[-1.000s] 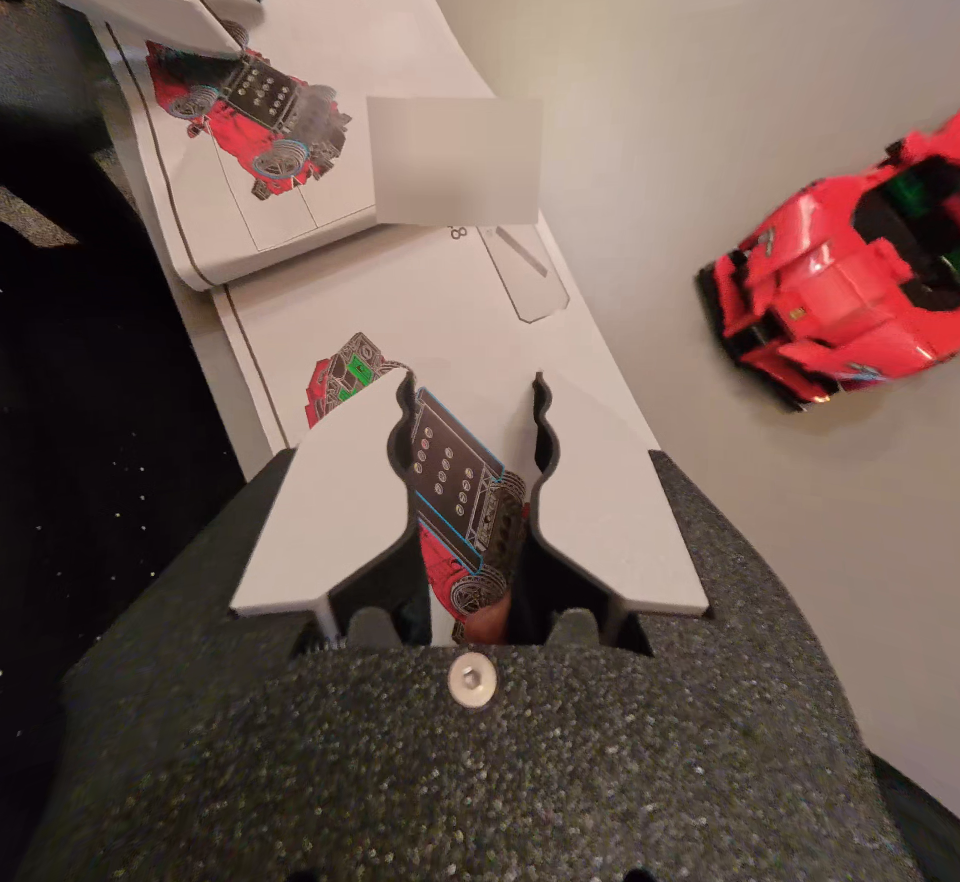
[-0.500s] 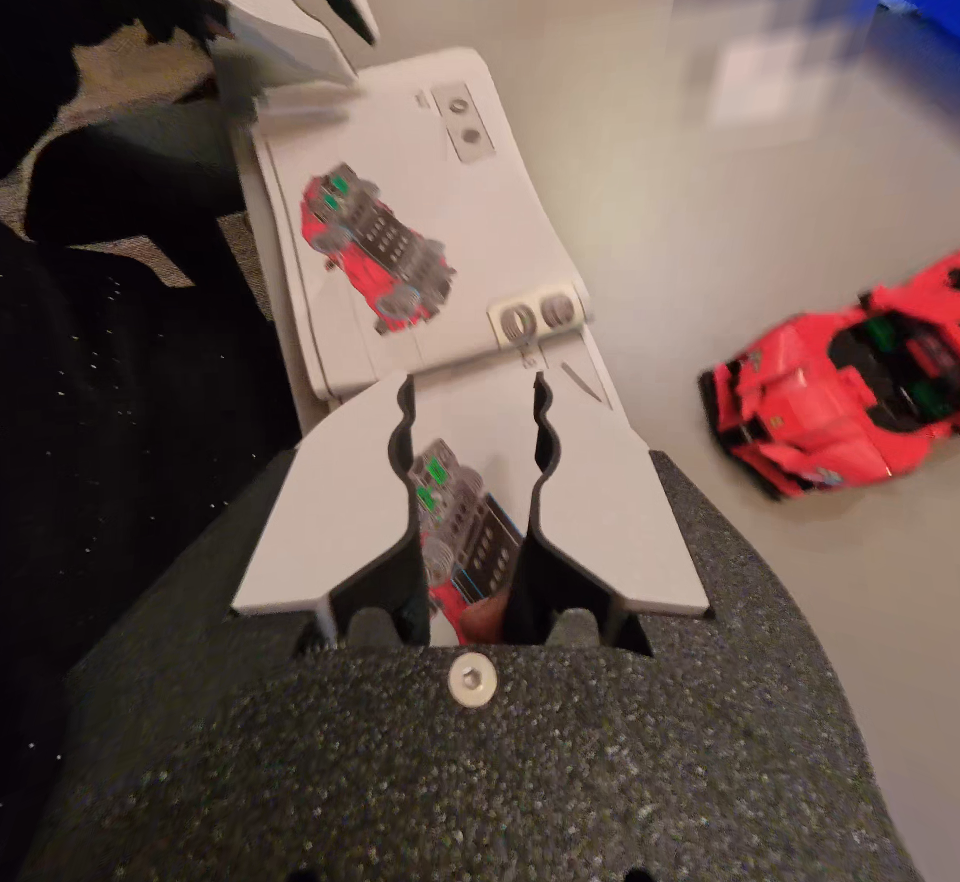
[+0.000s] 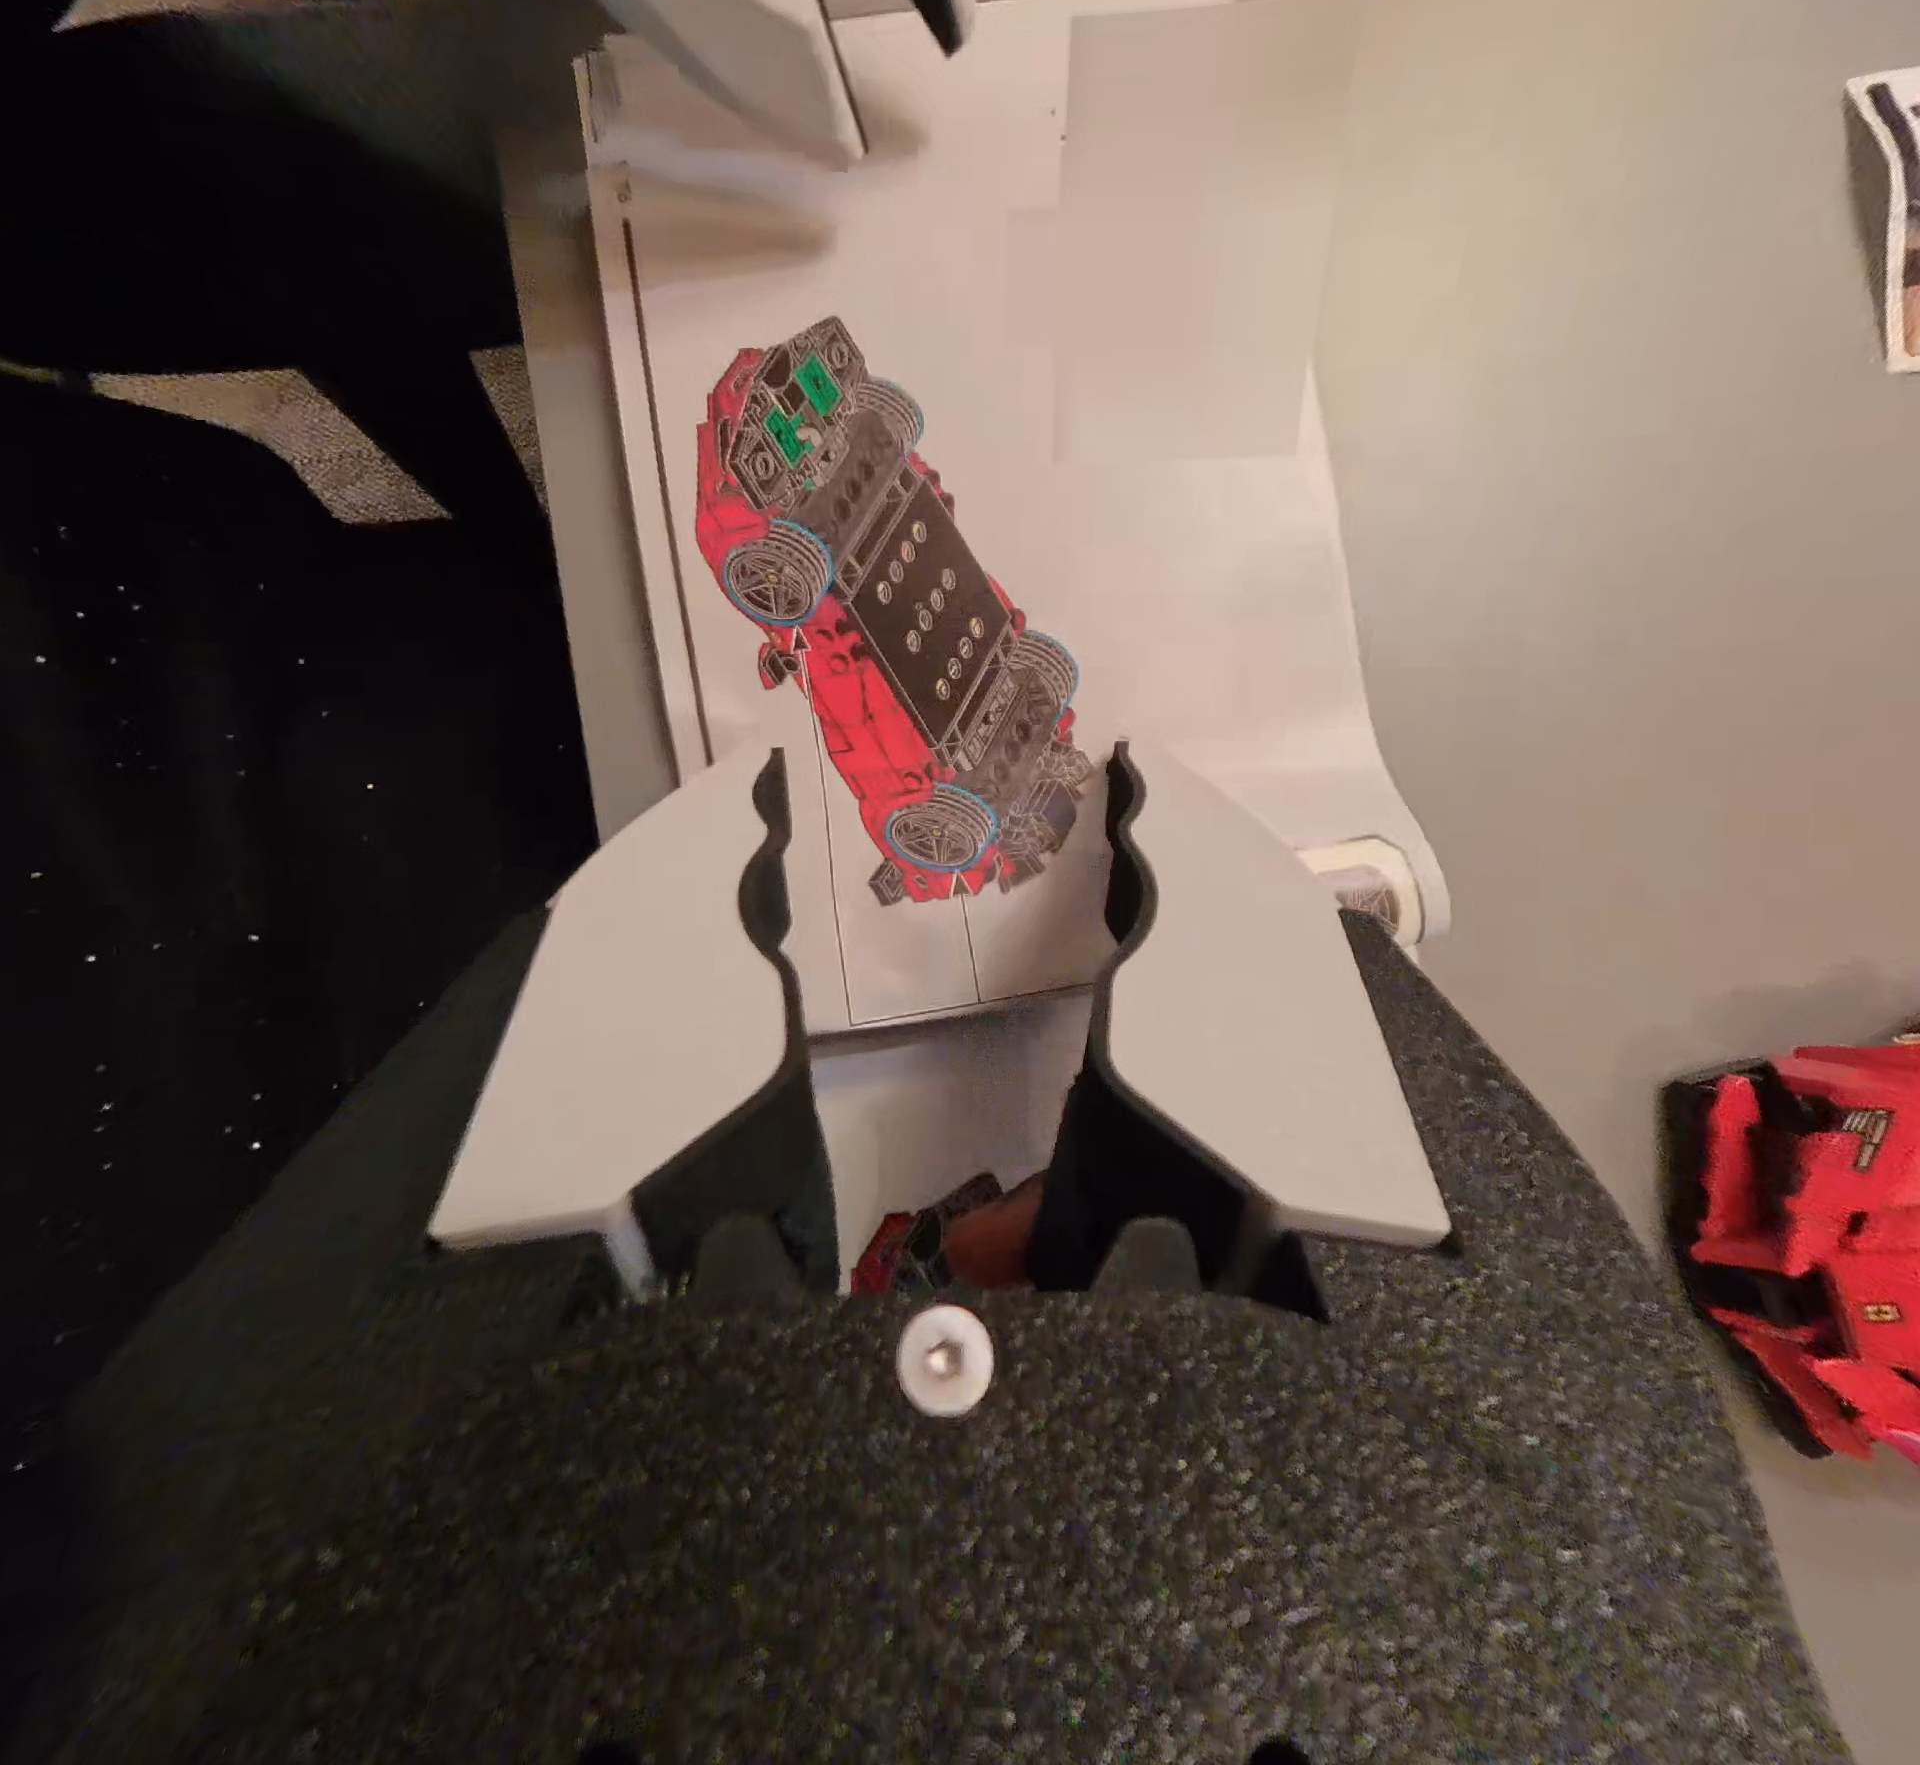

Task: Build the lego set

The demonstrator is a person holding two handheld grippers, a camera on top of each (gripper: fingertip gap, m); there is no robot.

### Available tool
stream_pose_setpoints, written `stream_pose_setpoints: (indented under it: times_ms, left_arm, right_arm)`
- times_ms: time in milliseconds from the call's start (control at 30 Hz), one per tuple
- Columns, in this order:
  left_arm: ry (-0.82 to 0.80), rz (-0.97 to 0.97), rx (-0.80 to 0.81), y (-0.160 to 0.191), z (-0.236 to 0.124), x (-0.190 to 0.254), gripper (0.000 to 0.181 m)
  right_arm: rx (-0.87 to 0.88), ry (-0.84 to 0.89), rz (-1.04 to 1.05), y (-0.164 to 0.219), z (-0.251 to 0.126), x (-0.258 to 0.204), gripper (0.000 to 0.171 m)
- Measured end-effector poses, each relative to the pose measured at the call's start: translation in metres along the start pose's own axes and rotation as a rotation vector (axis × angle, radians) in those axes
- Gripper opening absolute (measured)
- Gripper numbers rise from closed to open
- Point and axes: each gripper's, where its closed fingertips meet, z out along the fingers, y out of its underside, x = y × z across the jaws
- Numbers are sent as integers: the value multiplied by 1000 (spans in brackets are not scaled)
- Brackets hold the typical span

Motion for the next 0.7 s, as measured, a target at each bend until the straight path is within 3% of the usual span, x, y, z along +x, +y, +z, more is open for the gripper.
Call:
stream_pose_setpoints:
  times_ms: [700]
  left_arm:
    - [34, -21, -17, 12, 9, 6, 19]
  right_arm:
    - [-27, 7, 11, 2, -1, -1, 59]
